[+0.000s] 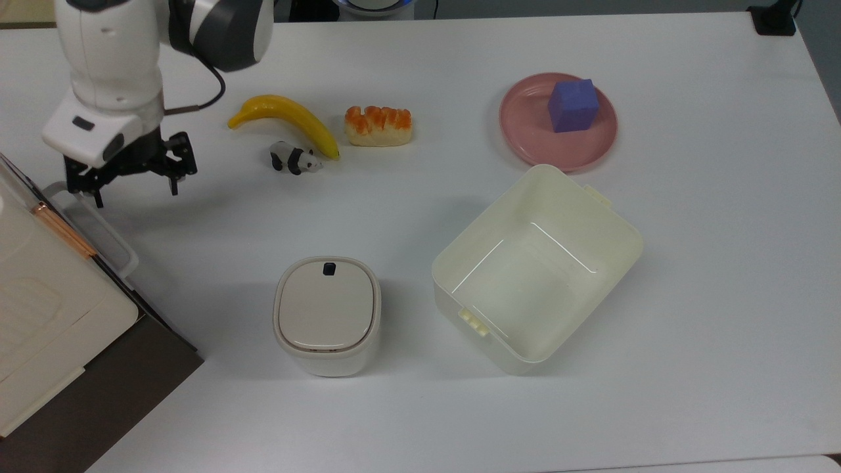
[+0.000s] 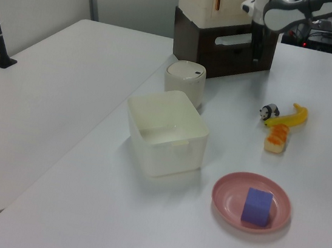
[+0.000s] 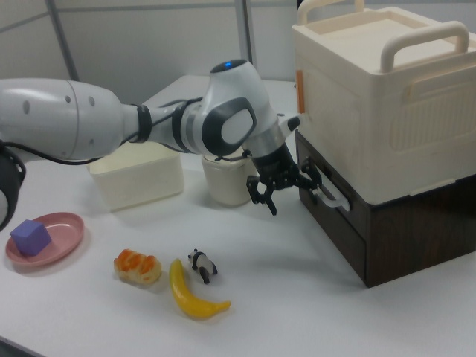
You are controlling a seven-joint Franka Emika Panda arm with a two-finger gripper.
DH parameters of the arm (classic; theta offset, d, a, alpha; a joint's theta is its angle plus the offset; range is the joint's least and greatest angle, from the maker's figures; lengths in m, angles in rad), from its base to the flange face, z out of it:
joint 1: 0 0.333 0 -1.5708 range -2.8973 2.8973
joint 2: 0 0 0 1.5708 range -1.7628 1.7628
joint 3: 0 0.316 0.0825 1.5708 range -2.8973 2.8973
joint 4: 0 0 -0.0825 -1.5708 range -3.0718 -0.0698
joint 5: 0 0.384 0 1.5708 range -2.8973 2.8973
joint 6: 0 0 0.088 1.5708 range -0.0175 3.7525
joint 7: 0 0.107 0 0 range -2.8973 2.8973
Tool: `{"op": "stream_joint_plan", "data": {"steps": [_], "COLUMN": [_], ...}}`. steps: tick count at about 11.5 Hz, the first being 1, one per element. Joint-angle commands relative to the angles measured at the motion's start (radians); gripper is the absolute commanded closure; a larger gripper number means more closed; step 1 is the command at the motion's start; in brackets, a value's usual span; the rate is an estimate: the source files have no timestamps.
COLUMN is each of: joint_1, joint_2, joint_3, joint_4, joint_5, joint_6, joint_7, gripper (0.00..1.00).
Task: Slide the drawer open
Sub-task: 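Lower the open gripper and hook it behind the white drawer handle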
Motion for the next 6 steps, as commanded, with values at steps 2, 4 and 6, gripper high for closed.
{"op": "stream_joint_plan", "data": {"steps": [2,4,6], "joint_1": [0.007,0.0,-0.005], "joint_2": [-0.118,-0.115,-0.107], "joint_3": [0.013,0.025,0.024], "joint_4": [-0.019,0.008,0.022], "joint_5": [0.014,0.029,0.038], "joint_6": [-0.136,-0.137,-0.126], "joint_7": [0.019,0.022,0.023], "gripper": [0.0,0.0,0.0]}}
